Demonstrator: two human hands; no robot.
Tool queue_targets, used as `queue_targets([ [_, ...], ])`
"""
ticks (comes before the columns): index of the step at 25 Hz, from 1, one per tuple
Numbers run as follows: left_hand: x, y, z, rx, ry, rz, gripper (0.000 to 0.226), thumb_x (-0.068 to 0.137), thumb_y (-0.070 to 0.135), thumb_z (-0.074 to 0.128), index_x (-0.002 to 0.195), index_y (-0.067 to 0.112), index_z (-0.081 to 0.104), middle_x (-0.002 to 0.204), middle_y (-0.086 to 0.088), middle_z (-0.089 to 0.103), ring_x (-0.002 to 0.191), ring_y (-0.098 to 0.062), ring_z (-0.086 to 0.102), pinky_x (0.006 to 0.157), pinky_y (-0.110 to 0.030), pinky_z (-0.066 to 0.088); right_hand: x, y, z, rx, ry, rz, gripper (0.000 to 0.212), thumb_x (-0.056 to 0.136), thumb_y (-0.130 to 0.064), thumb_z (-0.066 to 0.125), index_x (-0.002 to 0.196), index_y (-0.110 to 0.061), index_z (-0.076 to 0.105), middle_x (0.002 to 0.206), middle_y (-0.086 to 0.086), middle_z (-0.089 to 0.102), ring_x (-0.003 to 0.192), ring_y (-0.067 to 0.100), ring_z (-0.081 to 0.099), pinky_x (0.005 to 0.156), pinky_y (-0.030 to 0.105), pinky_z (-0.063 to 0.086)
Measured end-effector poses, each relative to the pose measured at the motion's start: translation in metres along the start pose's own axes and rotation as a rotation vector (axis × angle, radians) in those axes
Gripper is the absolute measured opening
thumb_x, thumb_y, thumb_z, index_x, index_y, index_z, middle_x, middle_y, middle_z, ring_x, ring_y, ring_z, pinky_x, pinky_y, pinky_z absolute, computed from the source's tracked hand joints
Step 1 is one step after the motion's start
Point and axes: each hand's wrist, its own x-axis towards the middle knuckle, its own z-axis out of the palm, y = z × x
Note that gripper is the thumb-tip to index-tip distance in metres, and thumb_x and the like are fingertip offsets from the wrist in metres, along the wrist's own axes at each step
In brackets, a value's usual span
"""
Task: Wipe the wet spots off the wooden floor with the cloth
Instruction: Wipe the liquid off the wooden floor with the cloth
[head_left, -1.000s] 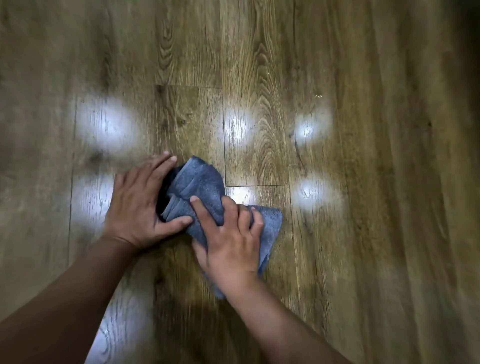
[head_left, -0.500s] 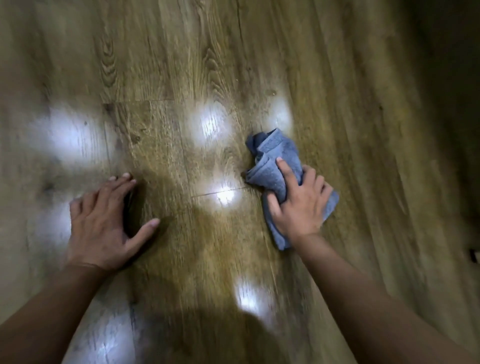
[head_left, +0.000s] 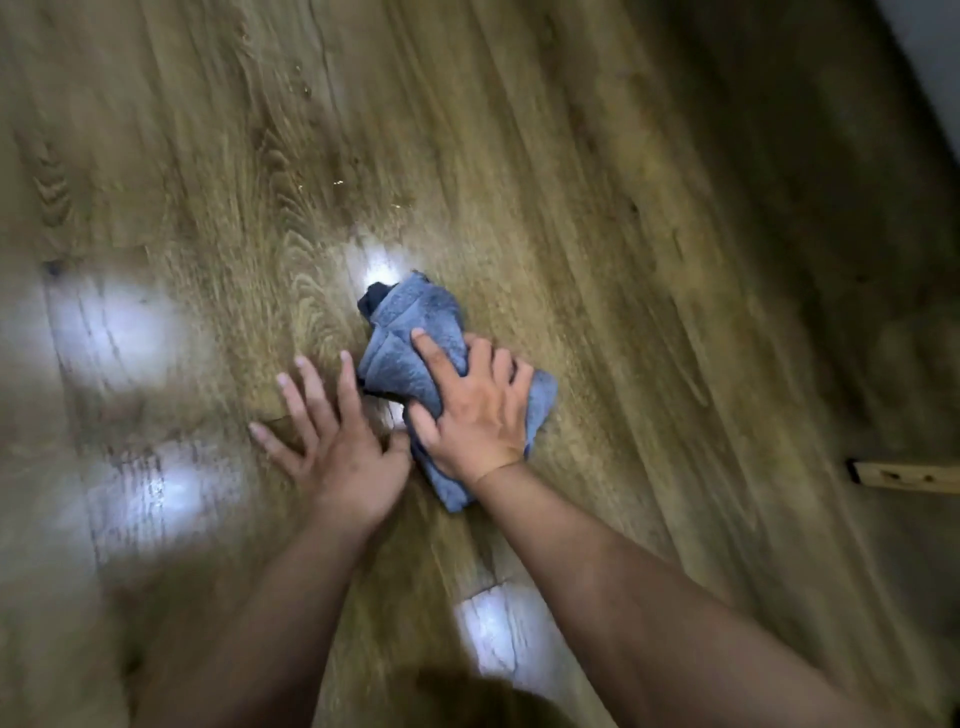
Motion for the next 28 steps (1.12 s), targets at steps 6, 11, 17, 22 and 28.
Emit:
queue_targets([
  [6, 0.013, 0.003, -0.009, 0.152, -0.280, -0.060, 0.133, 0.059, 0.098, 0.044, 0.127, 0.043, -0.057, 0.130, 0.007, -0.069, 0.115, -0.020, -0.067, 0.104, -0.070, -0.025, 0.058, 0.087, -0.007, -0.036, -0.064, 0.076, 0.073, 0.079, -0.060, 0.055, 0.148, -0.045, 0.036, 0.126, 0.009, 0.049, 0.103, 0.031, 0.046, 0.089, 0.047, 0.034],
  [11, 0.014, 0.001, -0.010, 0.161, -0.323, -0.038, 0.131, 0.041, 0.104, 0.021, 0.131, 0.044, -0.054, 0.137, 0.006, -0.065, 0.120, -0.018, -0.065, 0.092, -0.061, -0.036, 0.127, 0.216, -0.012, -0.076, -0.101, 0.472, 0.067, 0.087, -0.055, 0.048, 0.150, -0.041, 0.029, 0.139, 0.016, 0.040, 0.121, 0.040, 0.041, 0.102, 0.054, 0.030],
  [17, 0.013, 0.002, -0.011, 0.169, -0.301, -0.040, 0.130, 0.045, 0.102, 0.024, 0.131, 0.044, -0.054, 0.138, 0.006, -0.064, 0.120, -0.018, -0.065, 0.092, -0.060, -0.035, 0.092, 0.170, -0.011, -0.070, -0.037, 0.503, 0.068, 0.083, -0.051, 0.057, 0.147, -0.041, 0.036, 0.131, 0.015, 0.044, 0.112, 0.038, 0.044, 0.098, 0.052, 0.031],
  [22, 0.020, 0.001, -0.003, 0.132, -0.310, -0.082, 0.121, 0.080, 0.076, 0.055, 0.133, 0.048, -0.050, 0.136, 0.012, -0.065, 0.123, -0.019, -0.064, 0.094, -0.059, -0.040, -0.029, 0.069, -0.015, -0.010, -0.076, 0.209, 0.083, 0.067, -0.052, 0.068, 0.145, -0.043, 0.042, 0.126, 0.011, 0.047, 0.098, 0.032, 0.046, 0.093, 0.049, 0.035],
  [28, 0.001, -0.002, -0.005, -0.012, -0.080, 0.036, 0.072, 0.098, 0.061, 0.033, 0.160, 0.043, 0.002, 0.168, 0.008, -0.020, 0.152, -0.017, -0.026, 0.118, -0.060, -0.010, -0.073, 0.050, -0.017, 0.024, -0.084, 0.075, 0.085, 0.062, -0.050, 0.077, 0.142, -0.039, 0.048, 0.125, 0.015, 0.051, 0.097, 0.035, 0.049, 0.091, 0.052, 0.036],
])
